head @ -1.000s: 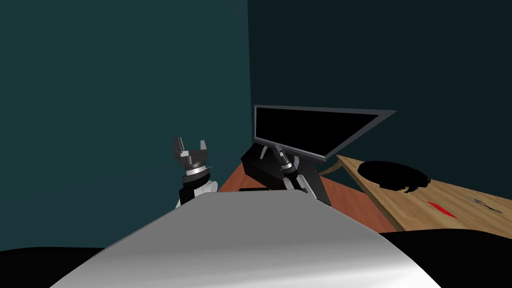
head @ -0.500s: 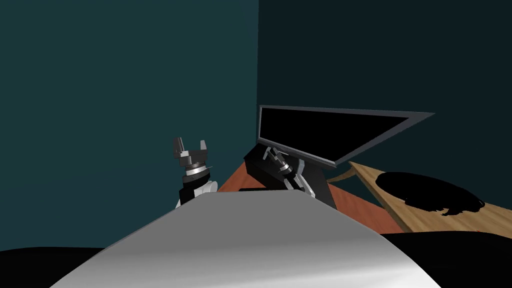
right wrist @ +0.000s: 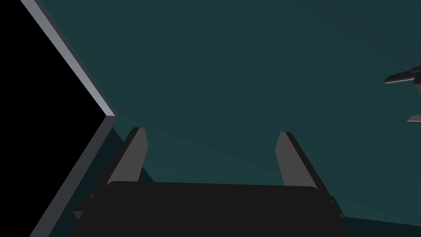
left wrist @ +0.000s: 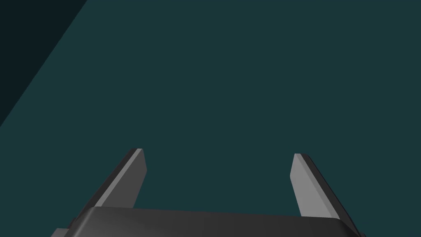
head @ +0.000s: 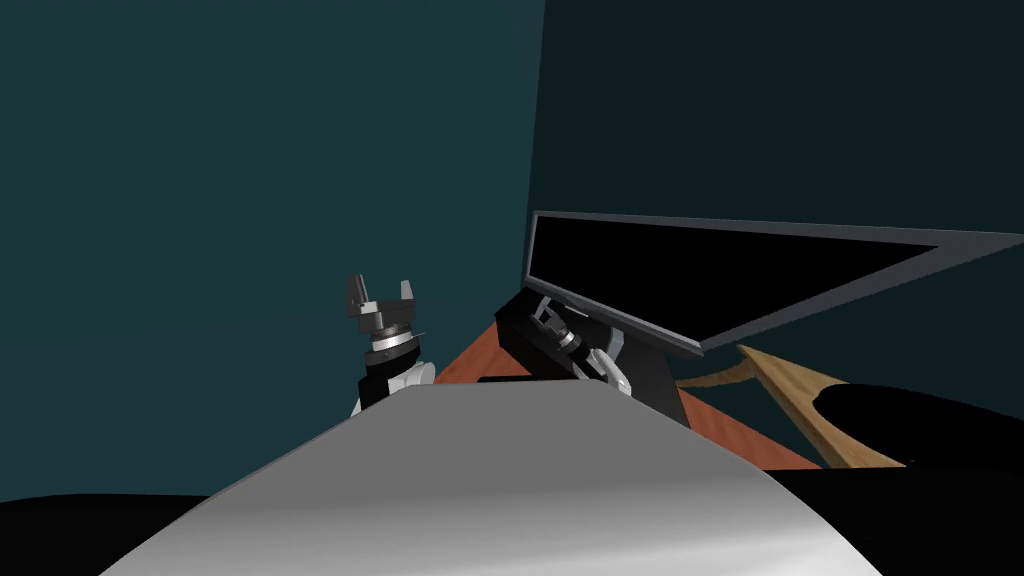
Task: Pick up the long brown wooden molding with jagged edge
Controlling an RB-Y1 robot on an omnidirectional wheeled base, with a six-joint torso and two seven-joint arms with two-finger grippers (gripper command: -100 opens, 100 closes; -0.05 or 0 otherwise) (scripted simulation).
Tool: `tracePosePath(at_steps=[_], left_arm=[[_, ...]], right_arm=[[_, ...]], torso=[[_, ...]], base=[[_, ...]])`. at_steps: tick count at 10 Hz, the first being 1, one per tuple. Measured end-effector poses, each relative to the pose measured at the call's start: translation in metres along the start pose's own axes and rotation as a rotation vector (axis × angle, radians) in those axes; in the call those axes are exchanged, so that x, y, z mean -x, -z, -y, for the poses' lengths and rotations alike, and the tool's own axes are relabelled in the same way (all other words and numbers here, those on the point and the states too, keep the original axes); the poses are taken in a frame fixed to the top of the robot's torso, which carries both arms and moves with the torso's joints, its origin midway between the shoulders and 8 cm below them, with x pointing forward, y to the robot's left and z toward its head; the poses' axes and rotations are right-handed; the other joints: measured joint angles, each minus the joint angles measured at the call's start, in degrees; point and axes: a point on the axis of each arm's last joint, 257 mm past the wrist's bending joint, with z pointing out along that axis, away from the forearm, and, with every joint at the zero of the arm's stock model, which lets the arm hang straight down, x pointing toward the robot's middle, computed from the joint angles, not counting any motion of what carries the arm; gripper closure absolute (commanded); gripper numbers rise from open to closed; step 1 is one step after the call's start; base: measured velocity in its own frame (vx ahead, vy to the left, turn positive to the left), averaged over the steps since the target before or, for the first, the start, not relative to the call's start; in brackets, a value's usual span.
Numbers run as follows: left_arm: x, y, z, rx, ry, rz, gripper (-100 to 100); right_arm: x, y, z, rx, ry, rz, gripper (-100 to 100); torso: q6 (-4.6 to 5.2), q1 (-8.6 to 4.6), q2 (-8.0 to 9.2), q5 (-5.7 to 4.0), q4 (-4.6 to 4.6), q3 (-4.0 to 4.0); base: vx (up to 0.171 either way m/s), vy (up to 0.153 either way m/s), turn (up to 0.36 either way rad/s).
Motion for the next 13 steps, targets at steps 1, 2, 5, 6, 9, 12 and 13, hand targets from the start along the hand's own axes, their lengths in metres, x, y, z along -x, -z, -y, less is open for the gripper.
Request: tracePosePath(at_steps=[1,2,5,6,9,12,13], left_arm=[[0.000,0.000,0.000,0.000,0.000,0.000,0],[0.000,0.000,0.000,0.000,0.000,0.000,0],[0.000,0.000,0.000,0.000,0.000,0.000,0],[0.000,0.000,0.000,0.000,0.000,0.000,0],[0.000,0.000,0.000,0.000,0.000,0.000,0],[0.000,0.000,0.000,0.000,0.000,0.000,0],[0.000,0.000,0.000,0.000,0.000,0.000,0]], right_arm=[[-0.010,0.003,-0.001,0.008,0.030,-0.038,-100],[-0.017,0.003,0.002,0.007,0.040,-0.055,-100],[-0.053,0.016,0.017,0.041,0.144,-0.177,-100],[-0.068,0.020,0.018,0.048,0.168,-0.216,-100],[-0.101,0.039,0.028,0.079,0.248,-0.323,-100],[-0.135,0.065,0.041,0.125,0.340,-0.445,-100],[-0.147,0.071,0.042,0.140,0.366,-0.484,-100]], torso=[[0.02,0.01,0.00,0.00,0.00,0.00],[0.03,0.05,0.01,0.01,0.00,0.00],[-0.03,0.00,-0.02,0.00,0.00,-0.01],[0.05,-0.01,-0.03,-0.01,-0.01,-0.02],[0.05,0.07,0.00,0.01,0.00,0.00],[-0.01,0.01,0.00,0.00,0.01,0.01],[0.05,0.01,-0.02,-0.01,-0.01,-0.02]], base=[[0.003,-0.011,0.017],[0.001,-0.008,0.300],[0.007,-0.024,0.219],[0.008,-0.024,0.219],[0.003,-0.014,0.158],[0.001,-0.025,0.218],[0.000,0.000,0.000]])
